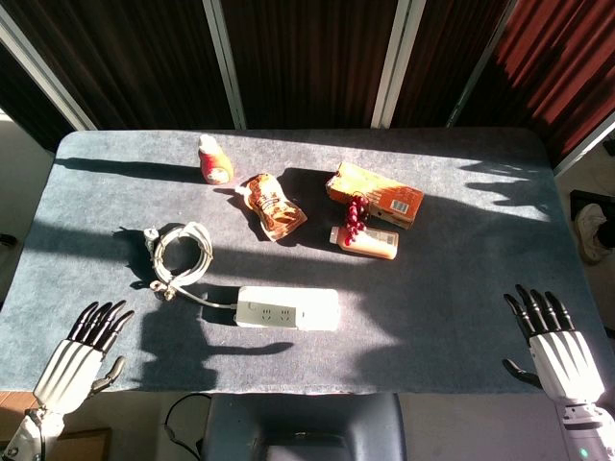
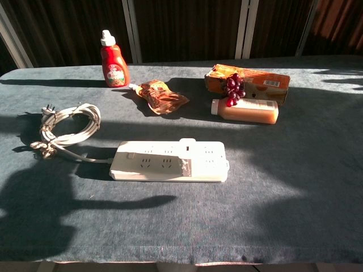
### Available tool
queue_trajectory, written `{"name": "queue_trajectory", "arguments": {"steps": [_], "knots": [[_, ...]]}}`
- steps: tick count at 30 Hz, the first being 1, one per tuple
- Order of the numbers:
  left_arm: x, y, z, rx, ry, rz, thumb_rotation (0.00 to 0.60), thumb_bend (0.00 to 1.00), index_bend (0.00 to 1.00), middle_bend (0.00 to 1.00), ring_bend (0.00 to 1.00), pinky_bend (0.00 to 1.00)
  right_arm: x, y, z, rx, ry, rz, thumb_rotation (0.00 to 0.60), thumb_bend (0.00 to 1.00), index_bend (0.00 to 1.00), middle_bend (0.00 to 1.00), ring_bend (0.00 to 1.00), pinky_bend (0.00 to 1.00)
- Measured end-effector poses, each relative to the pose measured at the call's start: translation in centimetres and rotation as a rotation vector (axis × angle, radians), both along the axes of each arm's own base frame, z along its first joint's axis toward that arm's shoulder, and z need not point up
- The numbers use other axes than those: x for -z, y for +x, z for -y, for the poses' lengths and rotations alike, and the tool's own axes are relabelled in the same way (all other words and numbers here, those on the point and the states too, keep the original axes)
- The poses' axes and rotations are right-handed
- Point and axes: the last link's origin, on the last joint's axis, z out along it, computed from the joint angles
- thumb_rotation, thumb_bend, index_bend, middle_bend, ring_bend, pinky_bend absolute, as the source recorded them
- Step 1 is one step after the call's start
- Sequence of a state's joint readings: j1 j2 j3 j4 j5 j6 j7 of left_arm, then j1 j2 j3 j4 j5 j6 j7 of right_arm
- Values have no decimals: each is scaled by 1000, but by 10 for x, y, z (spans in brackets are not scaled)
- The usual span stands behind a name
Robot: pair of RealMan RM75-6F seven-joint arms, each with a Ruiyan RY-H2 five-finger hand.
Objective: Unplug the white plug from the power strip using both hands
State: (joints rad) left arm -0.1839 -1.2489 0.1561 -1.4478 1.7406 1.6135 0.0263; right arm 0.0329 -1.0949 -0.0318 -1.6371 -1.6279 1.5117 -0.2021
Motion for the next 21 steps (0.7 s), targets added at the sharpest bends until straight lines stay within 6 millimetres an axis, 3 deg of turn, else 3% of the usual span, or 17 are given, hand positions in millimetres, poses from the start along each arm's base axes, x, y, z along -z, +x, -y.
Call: {"name": "queue_trajectory", "arguments": {"steps": [6,9,16,21], "knots": [[8,6,3,36,-50,44,600,431,0,0,0,0,3,1,0,-2,8,-8,600,266,0,0,0,0],[22,12,3,53,-103,136,600,420,0,0,0,0,6,1,2,-1,23,-10,600,266,0,0,0,0],[78,37,-11,104,-194,240,600,401,0,0,0,0,11,-2,12,28,58,-5,600,261,0,0,0,0],[135,81,-26,204,-197,189,600,400,0,0,0,0,14,-2,29,47,62,7,600,260,0,0,0,0]]}}
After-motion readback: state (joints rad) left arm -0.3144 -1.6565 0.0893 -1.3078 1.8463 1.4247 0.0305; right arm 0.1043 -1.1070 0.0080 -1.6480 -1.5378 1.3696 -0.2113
